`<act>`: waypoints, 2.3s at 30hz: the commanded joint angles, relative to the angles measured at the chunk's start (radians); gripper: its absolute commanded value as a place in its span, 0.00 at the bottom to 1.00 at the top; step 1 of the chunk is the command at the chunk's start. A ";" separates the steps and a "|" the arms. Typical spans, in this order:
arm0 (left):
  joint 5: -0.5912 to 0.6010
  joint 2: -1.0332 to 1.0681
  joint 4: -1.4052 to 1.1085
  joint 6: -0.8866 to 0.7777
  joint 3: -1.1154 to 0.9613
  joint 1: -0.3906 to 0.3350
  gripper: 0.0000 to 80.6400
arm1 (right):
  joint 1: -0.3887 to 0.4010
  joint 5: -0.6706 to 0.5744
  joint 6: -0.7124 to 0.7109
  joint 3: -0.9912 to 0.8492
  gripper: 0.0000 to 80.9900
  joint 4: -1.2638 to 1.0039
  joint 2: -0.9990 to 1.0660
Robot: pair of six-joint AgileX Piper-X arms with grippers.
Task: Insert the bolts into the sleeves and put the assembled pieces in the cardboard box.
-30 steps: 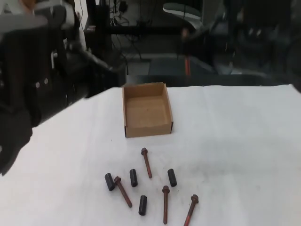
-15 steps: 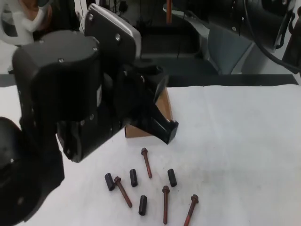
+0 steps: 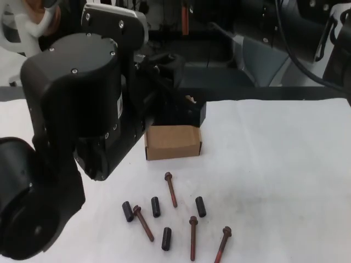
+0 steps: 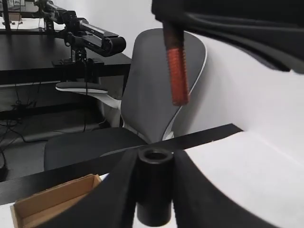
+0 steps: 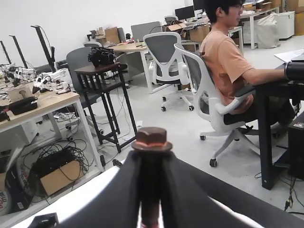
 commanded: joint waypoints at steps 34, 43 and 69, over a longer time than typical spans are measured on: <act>0.012 -0.003 -0.035 -0.003 -0.003 -0.002 0.02 | 0.075 0.144 -0.124 0.004 0.01 -0.052 0.033; -0.002 -0.002 -0.003 -0.009 -0.003 -0.002 0.02 | 0.075 0.144 -0.106 0.004 0.01 -0.049 -0.003; 0.021 -0.002 -0.064 -0.127 -0.003 -0.002 0.02 | 0.083 0.167 -0.060 0.046 0.01 -0.095 -0.005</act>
